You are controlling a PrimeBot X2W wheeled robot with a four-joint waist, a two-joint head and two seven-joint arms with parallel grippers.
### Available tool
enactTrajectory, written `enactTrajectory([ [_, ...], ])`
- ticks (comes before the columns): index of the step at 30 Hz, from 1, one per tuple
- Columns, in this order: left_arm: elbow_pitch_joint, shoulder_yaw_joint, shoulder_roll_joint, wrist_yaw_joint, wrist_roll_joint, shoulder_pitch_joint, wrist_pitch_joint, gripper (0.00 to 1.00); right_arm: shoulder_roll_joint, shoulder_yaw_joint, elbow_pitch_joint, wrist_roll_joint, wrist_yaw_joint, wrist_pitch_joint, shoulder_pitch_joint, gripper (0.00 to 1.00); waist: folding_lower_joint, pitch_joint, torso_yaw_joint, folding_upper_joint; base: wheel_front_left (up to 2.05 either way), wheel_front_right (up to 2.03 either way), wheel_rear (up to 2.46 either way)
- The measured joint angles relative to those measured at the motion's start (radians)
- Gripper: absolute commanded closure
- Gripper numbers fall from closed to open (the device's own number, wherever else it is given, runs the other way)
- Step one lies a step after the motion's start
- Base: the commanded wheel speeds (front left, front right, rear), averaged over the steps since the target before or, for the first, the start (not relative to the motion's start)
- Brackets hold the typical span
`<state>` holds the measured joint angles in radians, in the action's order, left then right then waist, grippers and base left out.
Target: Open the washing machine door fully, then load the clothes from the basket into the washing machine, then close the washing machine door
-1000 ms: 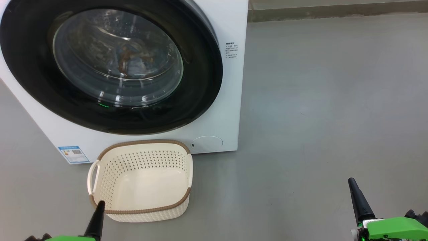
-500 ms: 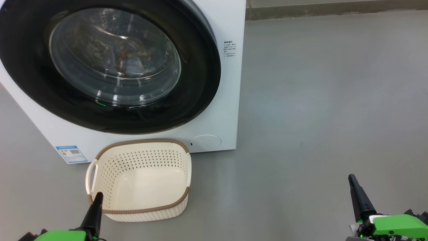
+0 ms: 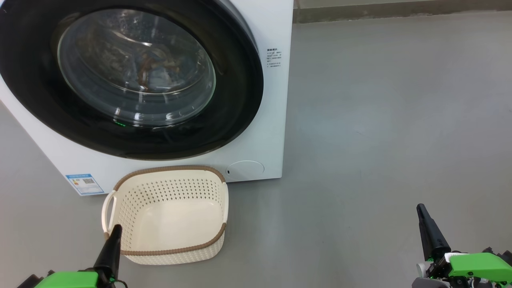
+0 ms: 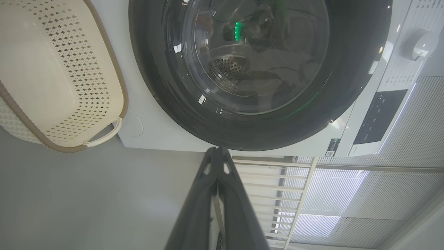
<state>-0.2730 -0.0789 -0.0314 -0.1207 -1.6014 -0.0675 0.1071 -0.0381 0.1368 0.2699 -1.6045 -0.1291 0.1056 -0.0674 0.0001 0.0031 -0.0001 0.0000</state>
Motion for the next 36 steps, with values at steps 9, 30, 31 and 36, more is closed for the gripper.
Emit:
enactTrajectory([
  [9,0.0,0.0,0.0,0.0,0.0,0.0,0.0,1.0,0.0,0.0,0.0,0.0,0.0,0.0,0.0,1.0,-0.0001,0.0,0.0,0.0,0.0,0.0,0.0],
  [30,0.0,0.0,0.0,0.0,0.0,0.0,0.0,1.0,0.0,0.0,0.0,0.0,0.0,0.0,0.0,1.0,0.0,0.0,0.0,0.0,0.0,0.0,0.0],
  [31,0.0,0.0,0.0,0.0,0.0,0.0,0.0,1.0,0.0,0.0,0.0,0.0,0.0,0.0,0.0,1.0,0.0,0.0,0.0,0.0,0.0,0.0,0.0],
  [36,0.0,0.0,0.0,0.0,0.0,0.0,0.0,1.0,0.0,0.0,0.0,0.0,0.0,0.0,0.0,1.0,0.0,0.0,0.0,0.0,0.0,0.0,0.0],
])
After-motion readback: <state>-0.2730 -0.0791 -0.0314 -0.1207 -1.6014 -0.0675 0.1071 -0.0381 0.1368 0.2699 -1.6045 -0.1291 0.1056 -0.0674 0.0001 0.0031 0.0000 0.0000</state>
